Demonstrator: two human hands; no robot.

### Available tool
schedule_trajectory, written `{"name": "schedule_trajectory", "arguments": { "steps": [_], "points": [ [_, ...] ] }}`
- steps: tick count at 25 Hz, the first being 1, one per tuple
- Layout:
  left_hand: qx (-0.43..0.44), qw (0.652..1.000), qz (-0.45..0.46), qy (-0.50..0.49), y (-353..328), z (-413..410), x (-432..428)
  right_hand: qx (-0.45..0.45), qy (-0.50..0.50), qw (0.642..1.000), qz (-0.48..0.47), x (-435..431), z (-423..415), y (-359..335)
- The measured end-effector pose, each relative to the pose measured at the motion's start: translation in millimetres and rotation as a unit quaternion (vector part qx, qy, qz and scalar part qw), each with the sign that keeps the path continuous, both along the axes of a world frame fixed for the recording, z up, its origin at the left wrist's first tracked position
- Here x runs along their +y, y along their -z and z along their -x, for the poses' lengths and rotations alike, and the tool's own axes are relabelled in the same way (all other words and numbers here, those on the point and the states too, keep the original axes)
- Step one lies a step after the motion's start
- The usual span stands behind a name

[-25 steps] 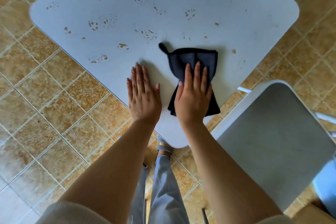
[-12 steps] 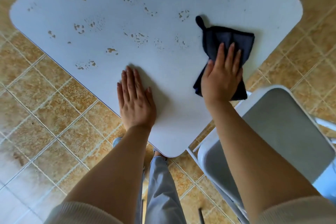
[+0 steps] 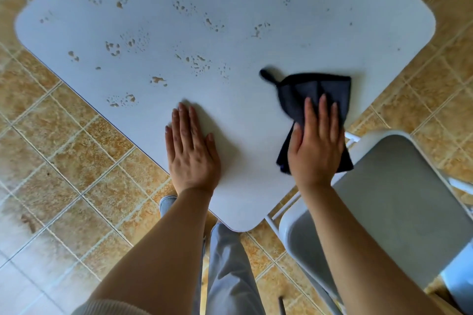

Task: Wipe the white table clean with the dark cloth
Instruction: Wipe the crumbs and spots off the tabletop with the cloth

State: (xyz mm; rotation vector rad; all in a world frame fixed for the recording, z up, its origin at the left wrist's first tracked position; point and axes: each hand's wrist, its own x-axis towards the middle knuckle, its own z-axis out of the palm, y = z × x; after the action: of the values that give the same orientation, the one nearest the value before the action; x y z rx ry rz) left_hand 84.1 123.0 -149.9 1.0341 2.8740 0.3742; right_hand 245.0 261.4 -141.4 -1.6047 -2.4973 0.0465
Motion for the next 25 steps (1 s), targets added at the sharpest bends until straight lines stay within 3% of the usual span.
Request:
{"name": "schedule_trajectory", "arguments": {
  "steps": [5,9,13,16,20,25],
  "points": [
    [-0.004,1.0,0.005,-0.001,0,0,-1,0.038,0.058,0.998,-0.009,41,70,6],
    [-0.012,1.0,0.0,-0.002,-2,0,-1,0.047,-0.069,0.996,-0.001,-6,94,4],
    [0.0,1.0,-0.012,-0.002,-2,1,-2,0.002,-0.151,0.989,0.004,-38,35,-3],
    [-0.012,1.0,-0.019,0.001,-1,1,-2,-0.024,-0.075,0.997,-0.012,-15,7,-2],
    [-0.018,1.0,-0.021,-0.001,0,2,-3,0.02,0.06,0.998,-0.011,23,59,5],
    [-0.015,1.0,-0.02,-0.001,-2,1,-3,0.034,-0.024,0.999,-0.015,-9,93,4]
  ]
}}
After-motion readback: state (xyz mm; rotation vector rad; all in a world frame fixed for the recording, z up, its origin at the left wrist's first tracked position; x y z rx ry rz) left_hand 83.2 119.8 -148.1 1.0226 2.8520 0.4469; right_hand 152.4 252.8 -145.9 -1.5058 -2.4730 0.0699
